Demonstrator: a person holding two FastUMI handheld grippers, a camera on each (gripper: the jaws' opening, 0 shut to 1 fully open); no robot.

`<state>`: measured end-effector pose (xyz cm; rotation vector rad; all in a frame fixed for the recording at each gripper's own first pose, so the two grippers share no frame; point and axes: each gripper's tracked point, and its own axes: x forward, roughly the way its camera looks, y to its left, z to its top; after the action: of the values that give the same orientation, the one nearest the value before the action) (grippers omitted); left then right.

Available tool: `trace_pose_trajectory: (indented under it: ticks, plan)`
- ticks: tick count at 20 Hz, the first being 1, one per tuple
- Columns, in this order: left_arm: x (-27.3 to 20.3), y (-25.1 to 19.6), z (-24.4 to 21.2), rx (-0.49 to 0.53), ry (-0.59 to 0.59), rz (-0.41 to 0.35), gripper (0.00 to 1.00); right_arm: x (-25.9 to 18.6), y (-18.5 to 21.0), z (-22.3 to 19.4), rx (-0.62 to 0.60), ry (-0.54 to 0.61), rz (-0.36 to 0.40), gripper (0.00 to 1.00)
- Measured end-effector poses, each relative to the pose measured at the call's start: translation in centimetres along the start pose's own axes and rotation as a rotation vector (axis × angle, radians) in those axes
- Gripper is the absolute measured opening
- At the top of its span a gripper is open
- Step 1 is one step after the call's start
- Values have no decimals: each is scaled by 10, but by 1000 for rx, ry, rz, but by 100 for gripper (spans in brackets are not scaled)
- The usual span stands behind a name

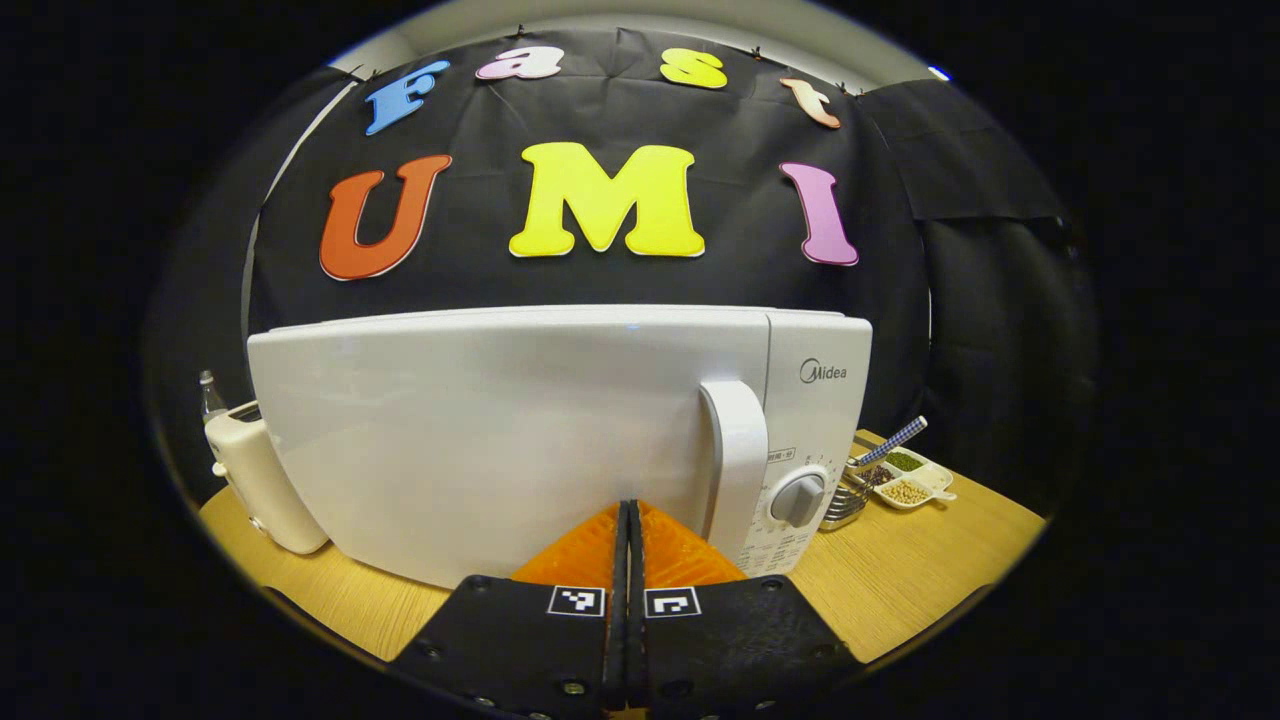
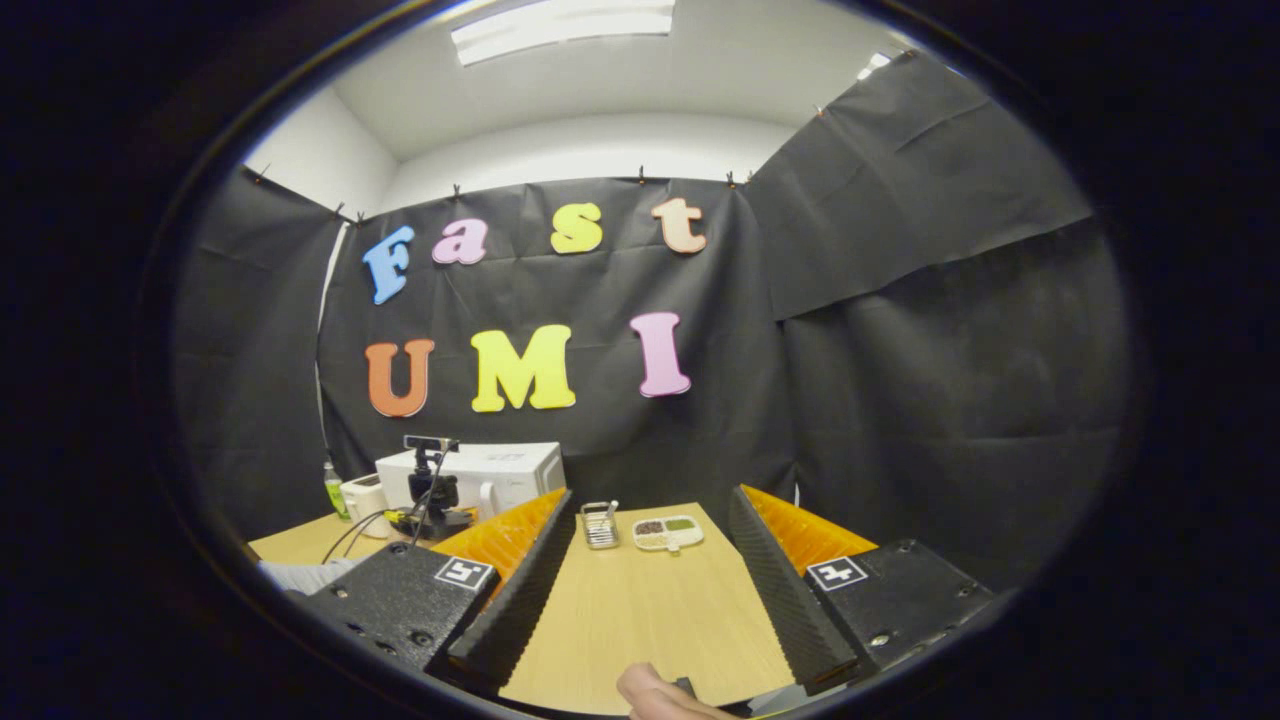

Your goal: Open the microwave oven with the left hand, put the food in, and close the microwave oven.

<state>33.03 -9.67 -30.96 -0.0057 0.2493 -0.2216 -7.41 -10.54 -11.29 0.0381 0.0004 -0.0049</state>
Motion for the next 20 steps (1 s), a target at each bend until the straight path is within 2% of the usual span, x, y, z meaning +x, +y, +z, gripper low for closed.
trace_pose_trajectory:
  ticks: [2,3,4,5,6,7,9,11,15,20]
  plan:
    - [-24,-11,9,15,-9,-40,0,3,0,-7,6,22,-11,99]
    - [-37,-16,15,30,-15,-55,11,4,-1,-11,8,32,-16,99]
    - [-52,-17,20,46,-21,-45,14,4,0,-13,10,41,-19,99]
    - [-68,-15,25,56,-18,-33,27,3,2,-15,11,48,-21,99]
    - [-83,-12,31,58,-20,-7,32,3,3,-16,13,52,-23,99]
    - [-99,-12,37,50,-24,1,57,2,4,-16,14,54,-27,99]
    - [-131,-17,54,23,-57,-2,87,1,5,-15,13,54,-38,99]
    - [-169,-15,70,-13,-92,26,94,-3,10,-15,13,56,-41,99]
    - [-254,-6,84,-53,-124,121,95,-12,24,-8,9,46,-29,99]
    - [-342,-16,89,-93,-137,98,92,-19,34,0,13,30,-45,99]
